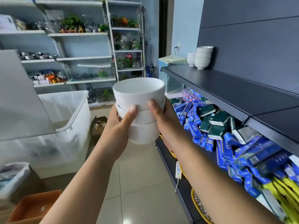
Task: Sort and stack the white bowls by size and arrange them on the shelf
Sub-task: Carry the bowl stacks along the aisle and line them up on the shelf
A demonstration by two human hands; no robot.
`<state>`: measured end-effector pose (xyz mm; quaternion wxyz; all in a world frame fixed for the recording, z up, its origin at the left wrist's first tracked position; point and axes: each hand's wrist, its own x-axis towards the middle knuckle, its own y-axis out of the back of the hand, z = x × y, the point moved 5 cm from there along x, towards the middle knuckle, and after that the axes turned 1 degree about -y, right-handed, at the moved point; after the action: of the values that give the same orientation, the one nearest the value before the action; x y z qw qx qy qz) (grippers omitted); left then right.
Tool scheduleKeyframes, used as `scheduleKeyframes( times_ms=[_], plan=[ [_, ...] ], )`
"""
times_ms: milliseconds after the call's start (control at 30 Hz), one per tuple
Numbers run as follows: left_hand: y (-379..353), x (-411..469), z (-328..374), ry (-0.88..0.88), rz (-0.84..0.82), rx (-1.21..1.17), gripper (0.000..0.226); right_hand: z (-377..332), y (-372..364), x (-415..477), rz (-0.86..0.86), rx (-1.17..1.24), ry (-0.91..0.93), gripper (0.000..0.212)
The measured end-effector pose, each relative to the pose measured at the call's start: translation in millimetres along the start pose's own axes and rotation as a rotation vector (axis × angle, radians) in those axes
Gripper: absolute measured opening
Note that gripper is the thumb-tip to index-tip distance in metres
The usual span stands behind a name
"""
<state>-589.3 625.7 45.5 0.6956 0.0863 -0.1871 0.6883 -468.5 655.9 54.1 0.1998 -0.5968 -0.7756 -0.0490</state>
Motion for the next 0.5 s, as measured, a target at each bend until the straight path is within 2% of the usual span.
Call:
scheduleKeyframes(
  times_ms=[67, 167, 233, 367, 500],
  plan=[
    [-2, 39, -15, 0.010, -0.005, 0.005, 0.067, 10, 15, 35, 0.017, -0.016, 0.008, 0.038],
    [-14, 105, -34, -0.008, -0.048, -0.015, 0.088, 16, 44, 91, 0.057, -0.039, 0.040, 0.038],
    [-26, 151, -48, -0.008, -0.080, -0.028, 0.091, 19, 68, 129, 0.092, -0.044, 0.064, 0.039],
    [-47, 222, -77, -0.003, -0.167, -0.025, 0.090, 34, 110, 187, 0.143, -0.076, 0.042, 0.057],
    [-57, 276, -104, 0.034, -0.196, -0.057, 0.095, 54, 140, 231, 0.187, -0.097, -0.009, 0.045]
  ],
)
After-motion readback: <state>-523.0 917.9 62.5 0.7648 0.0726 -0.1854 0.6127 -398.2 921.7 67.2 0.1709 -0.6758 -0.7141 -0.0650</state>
